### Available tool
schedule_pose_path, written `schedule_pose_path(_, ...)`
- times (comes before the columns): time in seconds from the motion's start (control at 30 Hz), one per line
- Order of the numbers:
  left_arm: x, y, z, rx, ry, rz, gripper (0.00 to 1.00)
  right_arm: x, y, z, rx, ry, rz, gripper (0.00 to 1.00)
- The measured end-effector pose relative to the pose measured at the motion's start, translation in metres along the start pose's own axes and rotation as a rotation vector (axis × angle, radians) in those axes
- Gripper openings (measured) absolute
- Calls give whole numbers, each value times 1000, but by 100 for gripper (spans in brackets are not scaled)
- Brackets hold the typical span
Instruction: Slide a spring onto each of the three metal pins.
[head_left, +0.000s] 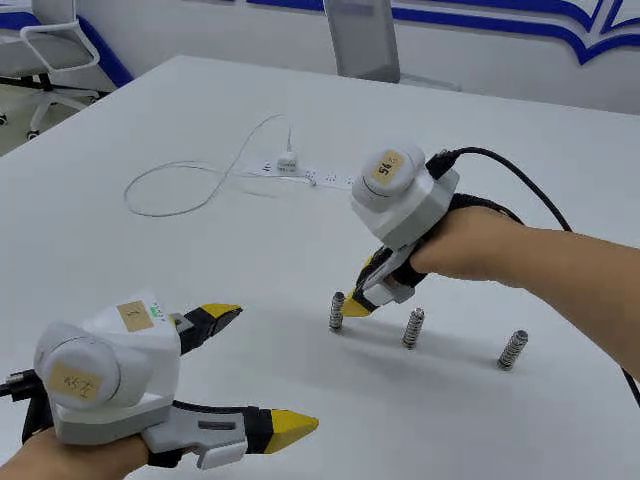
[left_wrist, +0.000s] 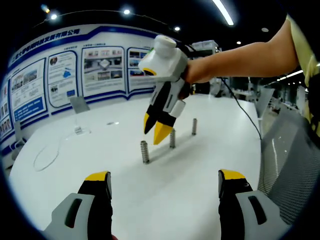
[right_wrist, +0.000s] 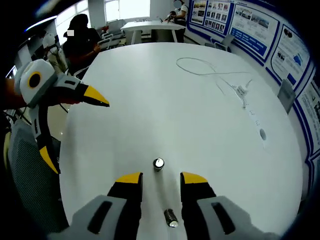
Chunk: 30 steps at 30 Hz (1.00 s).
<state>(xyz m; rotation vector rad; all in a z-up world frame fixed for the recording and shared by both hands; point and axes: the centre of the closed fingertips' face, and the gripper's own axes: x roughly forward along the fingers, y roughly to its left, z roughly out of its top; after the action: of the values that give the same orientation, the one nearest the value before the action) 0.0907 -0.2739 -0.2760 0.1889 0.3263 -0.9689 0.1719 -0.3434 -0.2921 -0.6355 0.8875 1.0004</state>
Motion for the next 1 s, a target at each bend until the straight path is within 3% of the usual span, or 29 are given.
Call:
schedule_pose_path(0.6, 5, -6, 5, 3, 2, -21, 90, -21, -17, -23, 20, -105, -68, 59)
schedule_pose_path(1.0, 8, -8, 8, 3, -4, -27, 90, -49, -27, -44, 68, -177, -137, 65)
